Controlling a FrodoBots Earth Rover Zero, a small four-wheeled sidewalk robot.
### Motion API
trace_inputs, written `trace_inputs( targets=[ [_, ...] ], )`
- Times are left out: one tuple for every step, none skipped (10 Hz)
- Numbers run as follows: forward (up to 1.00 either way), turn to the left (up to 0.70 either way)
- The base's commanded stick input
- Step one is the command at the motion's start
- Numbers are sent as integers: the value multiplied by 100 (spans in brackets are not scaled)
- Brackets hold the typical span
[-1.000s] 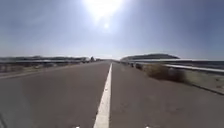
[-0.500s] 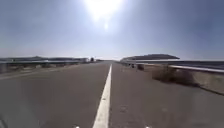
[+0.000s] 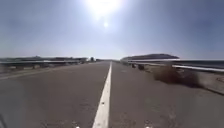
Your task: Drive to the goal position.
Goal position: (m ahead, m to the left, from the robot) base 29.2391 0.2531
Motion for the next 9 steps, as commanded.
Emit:
trace_inputs(
  targets=[
    [70, 0],
    [70, 0],
    [70, 0],
    [70, 0],
    [70, 0],
    [70, 0],
    [70, 0],
    [70, 0],
    [70, 0]
  ],
)
